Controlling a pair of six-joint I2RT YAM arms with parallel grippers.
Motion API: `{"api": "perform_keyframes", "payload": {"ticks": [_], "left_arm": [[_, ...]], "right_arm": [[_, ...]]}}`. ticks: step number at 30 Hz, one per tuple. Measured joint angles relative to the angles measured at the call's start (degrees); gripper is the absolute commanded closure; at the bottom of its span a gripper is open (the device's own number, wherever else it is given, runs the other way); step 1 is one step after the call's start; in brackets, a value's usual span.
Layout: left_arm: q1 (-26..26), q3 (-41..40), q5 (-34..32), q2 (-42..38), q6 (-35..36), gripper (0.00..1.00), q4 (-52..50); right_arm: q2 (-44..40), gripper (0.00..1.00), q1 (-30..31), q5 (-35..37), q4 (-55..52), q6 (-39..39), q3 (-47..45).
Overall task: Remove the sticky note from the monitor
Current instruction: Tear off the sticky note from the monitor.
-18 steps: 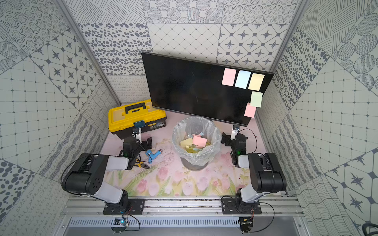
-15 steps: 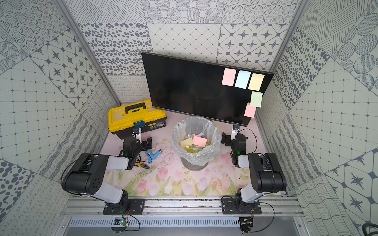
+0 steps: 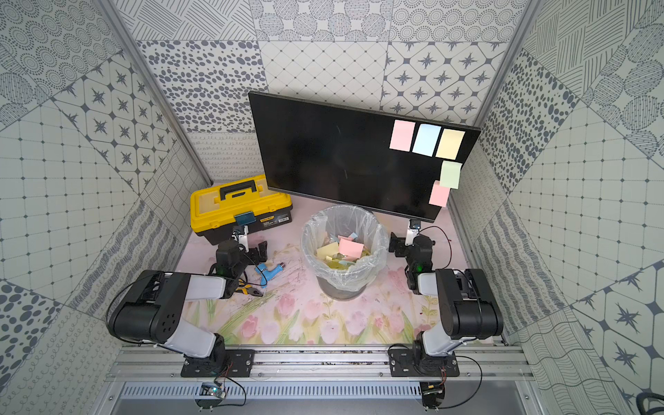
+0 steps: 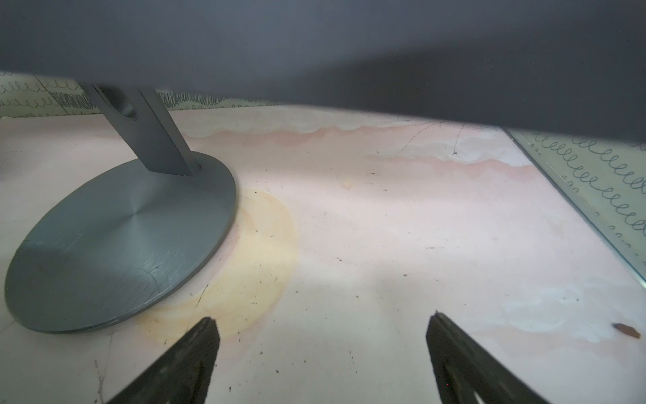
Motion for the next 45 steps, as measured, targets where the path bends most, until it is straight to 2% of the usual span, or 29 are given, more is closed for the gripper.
{"api": "perform_keyframes", "payload": {"ticks": [3, 5, 10, 13, 16, 18, 20, 24, 28, 33, 39, 45], "left_arm": [[0.0, 0.0, 0.2, -3.4, 0.0, 0.01, -1.7], [0.0, 0.0, 0.4, -6.9, -0.2, 0.01, -3.6], [0.0, -1.2, 0.7, -15.9, -3.2, 0.00, -8.3], [0.0, -1.3, 0.3, -22.3, -5.3, 0.01, -13.0], [0.0, 0.2, 0.2, -27.5, -7.0, 0.00, -18.4], [0.0, 2.1, 0.0, -29.8, -7.8, 0.01, -21.8], [0.0, 5.1, -0.3, -31.3, -8.5, 0.01, -25.9], [0.0, 11.9, -1.4, -32.1, -9.0, 0.00, -31.8], [0.0, 19.7, -1.6, -31.1, -9.9, 0.01, -37.0], [0.0, 32.0, -0.8, -26.4, -12.2, 0.00, -44.0], [0.0, 45.8, 4.4, -19.3, -15.2, 0.01, -51.7], [0.0, 53.9, 14.4, -12.9, -20.2, 0.01, -57.4]], "right_arm": [[-4.1, 0.03, 0.0, 1.7, 0.2, 0.5, -3.4], [-10.5, 0.03, 0.0, 3.1, -3.1, 1.2, -5.1], [-33.8, 0.03, 0.6, 7.3, -14.8, 5.8, -8.7], [-53.4, 0.03, 1.8, 11.3, -28.6, 9.2, -11.4], [-69.4, 0.03, 2.2, 15.2, -42.1, 12.0, -11.3], [-78.1, 0.03, 2.2, 17.7, -49.9, 14.1, -10.1], [-82.6, 0.03, 2.2, 19.8, -56.6, 15.6, -7.7], [-81.3, 0.03, 2.2, 22.1, -66.7, 16.3, 0.7], [-72.8, 0.03, 2.2, 22.3, -71.7, 15.0, 12.6], [-62.1, 0.03, 2.2, 20.2, -72.8, 13.8, 26.8], [-51.3, 0.03, 2.2, 12.6, -73.2, 17.4, 39.7], [-40.5, 0.03, 2.2, -1.0, -73.0, 27.7, 49.5]]}}
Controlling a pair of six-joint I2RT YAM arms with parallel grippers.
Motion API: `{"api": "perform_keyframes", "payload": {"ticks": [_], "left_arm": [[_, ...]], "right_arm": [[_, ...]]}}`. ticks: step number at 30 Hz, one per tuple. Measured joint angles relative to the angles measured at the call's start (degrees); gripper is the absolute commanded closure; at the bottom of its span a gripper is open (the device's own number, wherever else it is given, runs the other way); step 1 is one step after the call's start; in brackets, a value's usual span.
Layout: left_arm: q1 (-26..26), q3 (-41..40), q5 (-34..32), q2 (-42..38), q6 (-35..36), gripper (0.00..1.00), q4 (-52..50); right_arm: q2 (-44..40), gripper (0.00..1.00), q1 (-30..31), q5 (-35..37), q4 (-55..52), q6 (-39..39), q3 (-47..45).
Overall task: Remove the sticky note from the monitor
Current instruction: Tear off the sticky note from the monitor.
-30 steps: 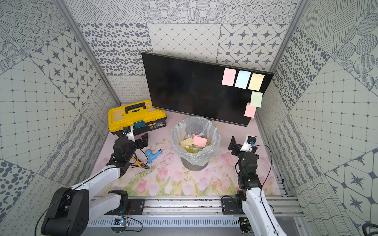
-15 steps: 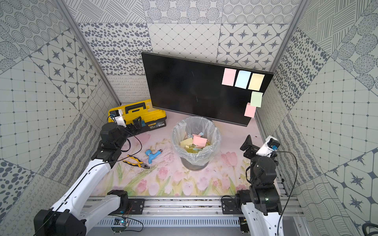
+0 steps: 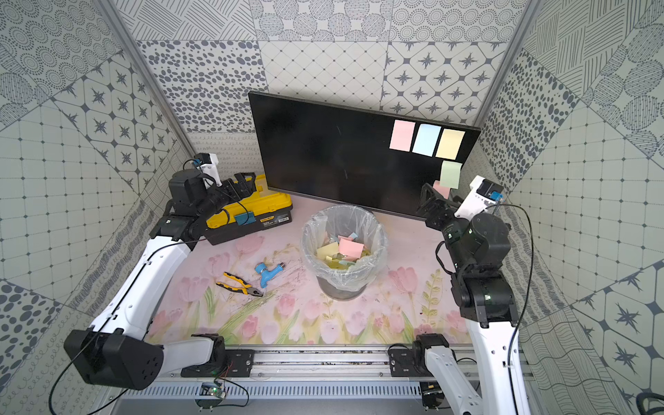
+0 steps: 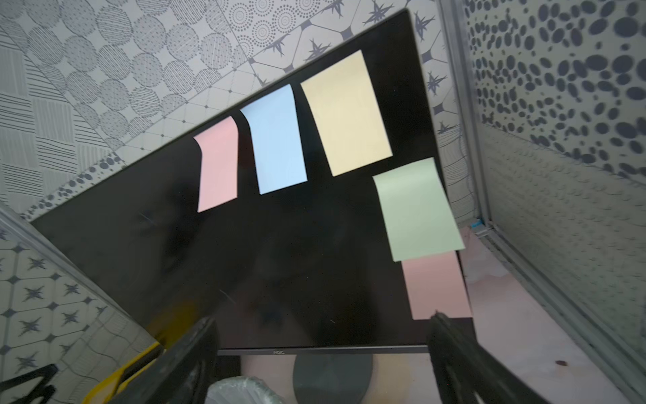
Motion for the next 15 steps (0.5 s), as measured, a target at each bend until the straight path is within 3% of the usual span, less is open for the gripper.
{"api": "perform_keyframes", "payload": {"ticks": [8, 15], "left_arm": [[-2.5, 7.0, 18.4, 7.7, -7.1, 0.09, -4.3], [-8.5, 10.9, 28.5, 9.5, -7.8, 0.23, -7.7]], "right_arm": [[11.4, 0.14, 0.0, -13.7, 9.2, 19.2, 5.4], [15.3, 0.20, 0.1, -15.5, 11.9, 30.5, 9.0]]}}
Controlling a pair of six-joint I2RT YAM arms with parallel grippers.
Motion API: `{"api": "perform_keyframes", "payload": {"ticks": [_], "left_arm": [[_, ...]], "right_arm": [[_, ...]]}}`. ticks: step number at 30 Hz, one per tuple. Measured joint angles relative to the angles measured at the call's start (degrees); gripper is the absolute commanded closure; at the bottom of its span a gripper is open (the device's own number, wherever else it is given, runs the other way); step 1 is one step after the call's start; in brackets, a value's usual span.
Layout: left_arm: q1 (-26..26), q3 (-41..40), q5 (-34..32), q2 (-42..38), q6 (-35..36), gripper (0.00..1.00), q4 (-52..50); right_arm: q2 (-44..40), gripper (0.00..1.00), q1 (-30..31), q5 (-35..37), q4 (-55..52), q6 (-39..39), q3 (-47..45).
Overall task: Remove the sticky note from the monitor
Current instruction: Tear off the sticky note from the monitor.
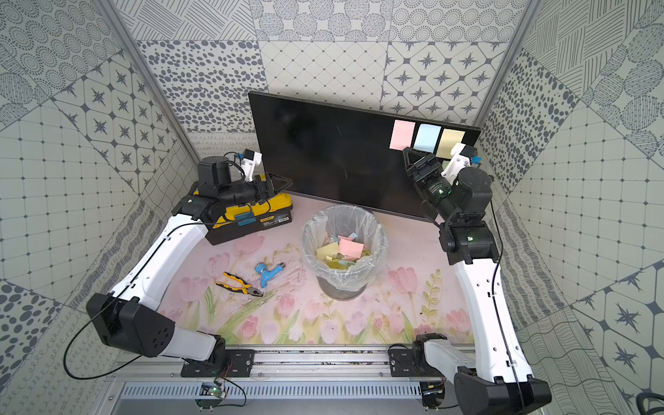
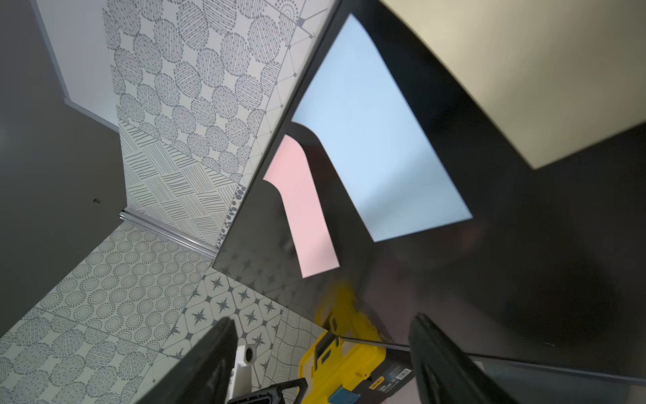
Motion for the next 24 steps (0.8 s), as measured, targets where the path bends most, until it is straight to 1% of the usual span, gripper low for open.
{"api": "perform_keyframes", "payload": {"ticks": [2, 4, 8, 12, 18, 22, 24], "left_arm": [[-2.0, 0.6, 0.9, 0.1, 0.3, 0.27, -1.8], [-3.7, 0.7, 1.0, 0.2, 1.0, 0.29, -3.4], [-6.4, 0.7, 0.4, 1.0, 2.0, 0.32, -6.6], [-8.5, 0.7, -0.3, 1.9, 3.2, 0.34, -8.9], [-9.4, 0.5, -1.5, 2.6, 4.2, 0.37, -9.7], [-9.5, -0.1, -1.7, 3.3, 4.3, 0.37, -9.7], [-9.6, -0.5, -1.8, 3.6, 4.3, 0.37, -9.7]], "right_arm": [[-0.3, 0.22, 0.0, 0.0, 0.3, 2.3, 0.3], [-0.5, 0.24, 0.0, 0.0, 0.4, 4.0, 0.3], [0.3, 0.26, 0.0, 0.0, 0.4, 6.9, 0.4], [3.1, 0.29, 0.1, 0.8, 0.4, 8.4, 2.3], [6.0, 0.37, 0.5, 2.9, 0.6, 9.5, 3.7], [7.4, 0.44, 0.7, 3.9, 1.2, 9.9, 4.1], [8.2, 0.49, 0.8, 4.0, 1.7, 9.9, 4.7]]}}
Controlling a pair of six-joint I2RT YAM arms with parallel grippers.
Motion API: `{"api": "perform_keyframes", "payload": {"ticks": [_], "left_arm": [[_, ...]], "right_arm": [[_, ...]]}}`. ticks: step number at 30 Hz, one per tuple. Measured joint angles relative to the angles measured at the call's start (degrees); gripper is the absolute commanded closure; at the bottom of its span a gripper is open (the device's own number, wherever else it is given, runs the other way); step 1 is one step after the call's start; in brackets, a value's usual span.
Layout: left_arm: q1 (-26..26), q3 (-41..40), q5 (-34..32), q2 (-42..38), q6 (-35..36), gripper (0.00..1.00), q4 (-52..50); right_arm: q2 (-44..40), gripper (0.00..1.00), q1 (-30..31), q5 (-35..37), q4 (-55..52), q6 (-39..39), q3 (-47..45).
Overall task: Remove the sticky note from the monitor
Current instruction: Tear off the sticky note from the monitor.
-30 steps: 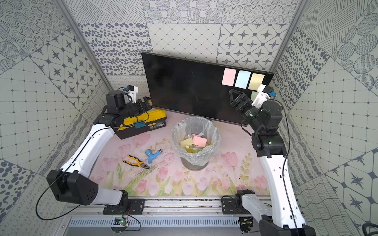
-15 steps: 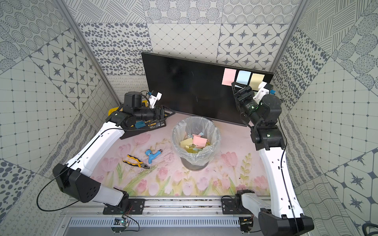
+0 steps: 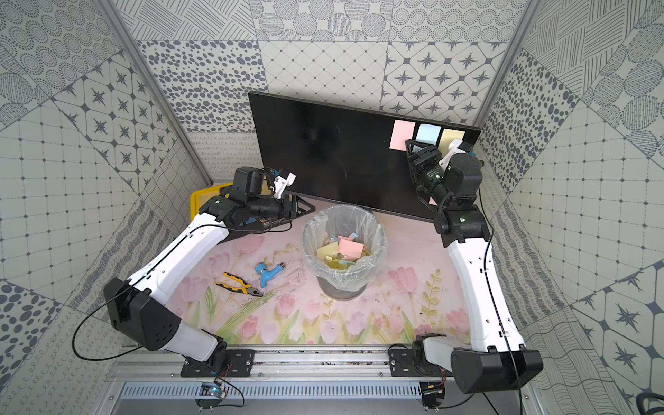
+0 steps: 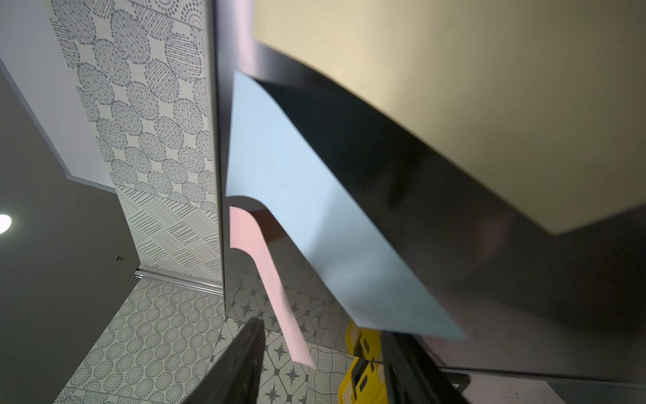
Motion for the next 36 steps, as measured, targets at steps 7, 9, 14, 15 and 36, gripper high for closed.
{"api": "perform_keyframes", "payload": {"ticks": [7, 9, 14, 15, 36], "left_arm": [[-0.1, -0.6, 0.0, 0.6, 0.0, 0.38, 0.0], [-0.1, -0.6, 0.0, 0.7, 0.0, 0.38, 0.0], [-0.2, -0.7, -0.1, 0.8, 0.0, 0.38, 0.0], [-0.2, -0.7, -0.1, 0.8, 0.0, 0.38, 0.0], [-0.2, -0.7, -2.1, 0.8, 0.1, 0.34, 0.0]], "right_arm": [[2.2, 0.63, 1.1, 0.0, 1.8, 0.0, 1.7], [2.3, 0.71, 1.4, 0.0, 2.2, -0.1, 1.8], [2.3, 0.95, 1.9, 0.1, 3.0, -0.3, 1.9], [2.3, 0.98, 2.0, 0.1, 2.9, -0.4, 1.9], [-4.3, 1.00, 4.0, -0.1, -0.7, -6.6, -3.8]]}}
